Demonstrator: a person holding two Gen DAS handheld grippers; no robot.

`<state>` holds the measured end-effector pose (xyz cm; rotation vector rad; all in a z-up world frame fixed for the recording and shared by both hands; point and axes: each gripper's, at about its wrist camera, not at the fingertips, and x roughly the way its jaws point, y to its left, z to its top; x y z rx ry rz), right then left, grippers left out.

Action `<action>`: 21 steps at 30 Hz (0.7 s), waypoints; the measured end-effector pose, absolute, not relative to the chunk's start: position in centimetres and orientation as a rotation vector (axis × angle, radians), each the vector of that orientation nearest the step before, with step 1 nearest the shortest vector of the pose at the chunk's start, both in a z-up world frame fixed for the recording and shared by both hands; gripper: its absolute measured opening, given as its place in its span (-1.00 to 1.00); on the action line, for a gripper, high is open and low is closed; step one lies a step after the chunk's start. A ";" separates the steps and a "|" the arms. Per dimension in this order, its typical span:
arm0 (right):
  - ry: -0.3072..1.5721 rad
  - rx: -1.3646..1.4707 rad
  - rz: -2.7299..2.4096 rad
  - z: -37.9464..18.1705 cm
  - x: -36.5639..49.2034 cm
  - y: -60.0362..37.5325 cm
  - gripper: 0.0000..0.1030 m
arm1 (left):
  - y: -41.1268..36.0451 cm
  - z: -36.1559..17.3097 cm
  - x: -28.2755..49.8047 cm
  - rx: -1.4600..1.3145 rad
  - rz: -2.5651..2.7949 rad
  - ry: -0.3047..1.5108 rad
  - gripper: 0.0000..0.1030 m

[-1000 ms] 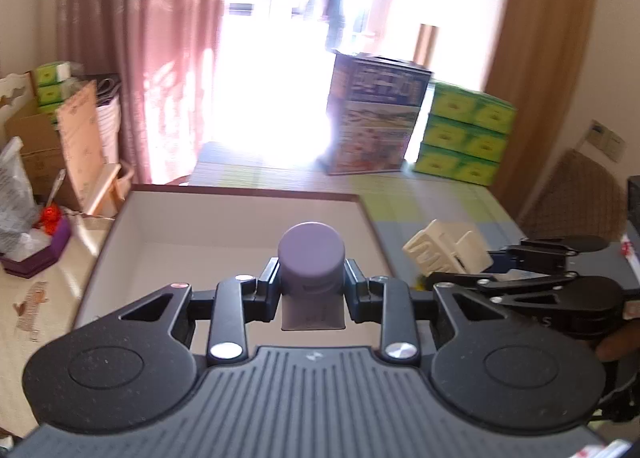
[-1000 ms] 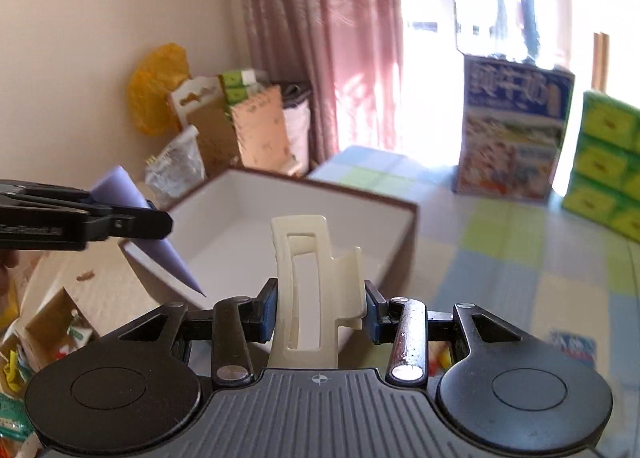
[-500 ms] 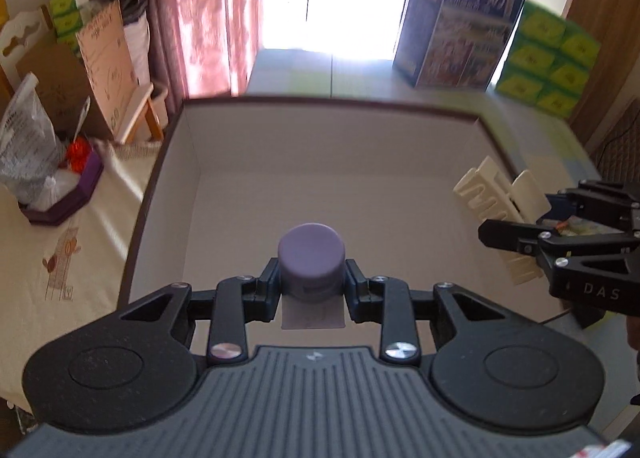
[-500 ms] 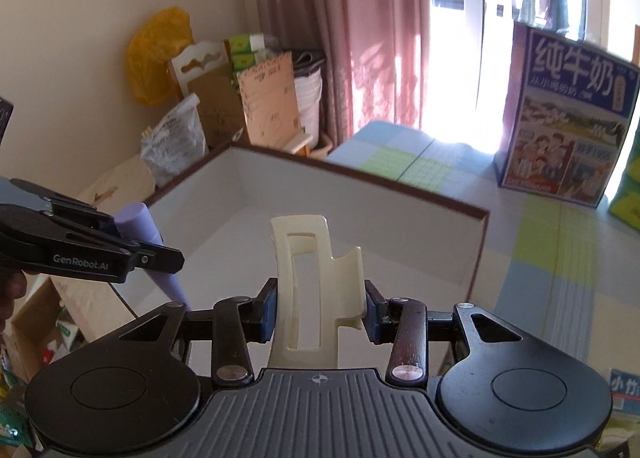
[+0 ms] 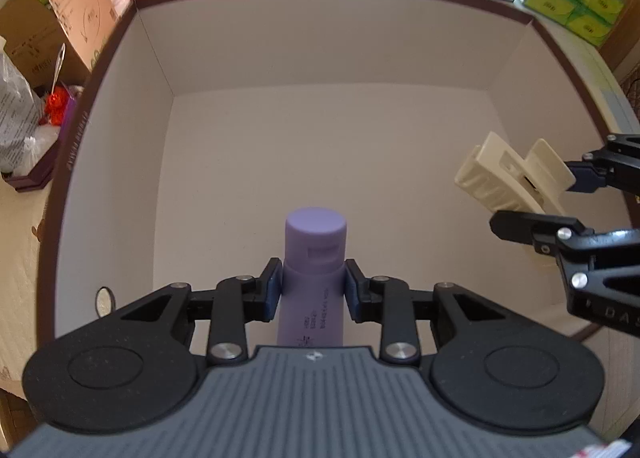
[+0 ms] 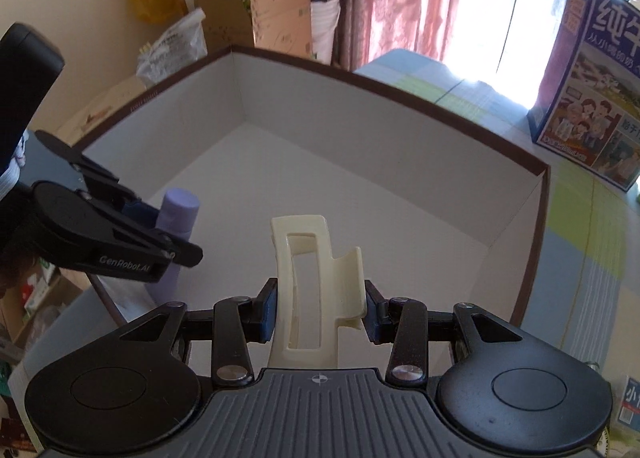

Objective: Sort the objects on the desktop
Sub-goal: 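Carry the tube and clip into the brown box with both tools, then open both tools to drop the tube and clip in the box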

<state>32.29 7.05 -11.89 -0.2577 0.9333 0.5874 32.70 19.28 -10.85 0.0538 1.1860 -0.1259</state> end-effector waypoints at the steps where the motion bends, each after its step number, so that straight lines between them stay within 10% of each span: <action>1: 0.944 -0.267 0.584 -12.1 32.4 7.2 -0.25 | 19.4 -11.0 32.8 0.051 -0.123 1.188 -0.47; 13: 0.972 -0.293 0.591 -12.7 33.1 7.8 -0.24 | 19.5 -10.0 32.5 0.052 -0.115 1.151 -0.18; 17: 0.949 -0.285 0.603 -12.3 32.4 7.8 0.33 | 19.7 -9.4 32.2 0.060 -0.100 1.130 0.02; 21: 0.924 -0.278 0.614 -11.7 31.8 7.7 0.44 | 19.9 -8.8 31.7 0.068 -0.086 1.111 0.30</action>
